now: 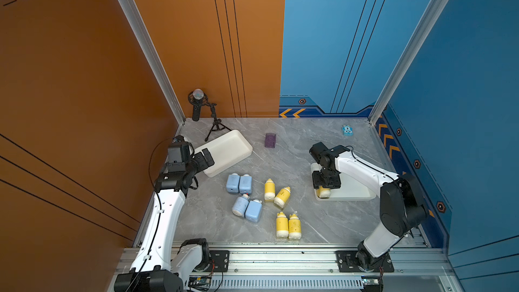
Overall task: Place the pencil sharpeners by color into the storage box
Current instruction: Place the pencil sharpener in the storage box, then pick up the pencil sharpener from the center of the board.
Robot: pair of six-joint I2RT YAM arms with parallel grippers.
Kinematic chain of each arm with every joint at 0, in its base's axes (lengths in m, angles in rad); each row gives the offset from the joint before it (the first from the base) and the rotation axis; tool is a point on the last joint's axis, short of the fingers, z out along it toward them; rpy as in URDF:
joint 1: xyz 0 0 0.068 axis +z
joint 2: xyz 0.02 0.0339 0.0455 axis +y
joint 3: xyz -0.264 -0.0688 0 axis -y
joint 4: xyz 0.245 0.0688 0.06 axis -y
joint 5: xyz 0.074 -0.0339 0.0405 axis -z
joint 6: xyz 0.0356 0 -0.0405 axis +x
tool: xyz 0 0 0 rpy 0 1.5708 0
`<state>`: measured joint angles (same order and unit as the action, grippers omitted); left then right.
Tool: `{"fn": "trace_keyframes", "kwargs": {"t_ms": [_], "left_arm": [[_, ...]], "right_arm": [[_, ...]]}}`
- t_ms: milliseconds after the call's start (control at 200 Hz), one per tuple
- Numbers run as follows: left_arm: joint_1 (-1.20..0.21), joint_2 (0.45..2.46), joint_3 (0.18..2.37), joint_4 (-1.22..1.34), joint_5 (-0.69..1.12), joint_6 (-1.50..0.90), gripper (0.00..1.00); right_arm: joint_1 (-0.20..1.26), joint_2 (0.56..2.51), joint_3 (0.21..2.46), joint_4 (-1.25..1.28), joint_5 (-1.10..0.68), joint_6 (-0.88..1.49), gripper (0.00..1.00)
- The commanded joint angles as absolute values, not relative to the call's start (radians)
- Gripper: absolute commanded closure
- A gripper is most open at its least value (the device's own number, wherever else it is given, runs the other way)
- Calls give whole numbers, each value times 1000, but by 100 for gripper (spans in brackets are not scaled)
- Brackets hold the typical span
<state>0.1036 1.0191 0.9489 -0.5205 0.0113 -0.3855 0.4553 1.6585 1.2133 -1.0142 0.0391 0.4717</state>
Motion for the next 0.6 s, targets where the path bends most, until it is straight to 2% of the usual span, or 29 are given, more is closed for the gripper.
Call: {"fn": "trace_keyframes", "kwargs": {"t_ms": [0, 270, 370, 595], "left_arm": [[96, 1017, 938, -531, 2, -371, 2], [96, 1022, 936, -532, 2, -374, 2], [95, 1020, 936, -530, 6, -377, 2], [95, 1027, 938, -531, 19, -383, 2]], "right_arm": [[469, 1582, 1235, -1091, 92, 491, 34], [587, 1382, 1312, -1266, 144, 605, 34], [694, 1295, 1293, -1296, 155, 727, 34], [1045, 1201, 1211, -1296, 217, 1047, 34]]}}
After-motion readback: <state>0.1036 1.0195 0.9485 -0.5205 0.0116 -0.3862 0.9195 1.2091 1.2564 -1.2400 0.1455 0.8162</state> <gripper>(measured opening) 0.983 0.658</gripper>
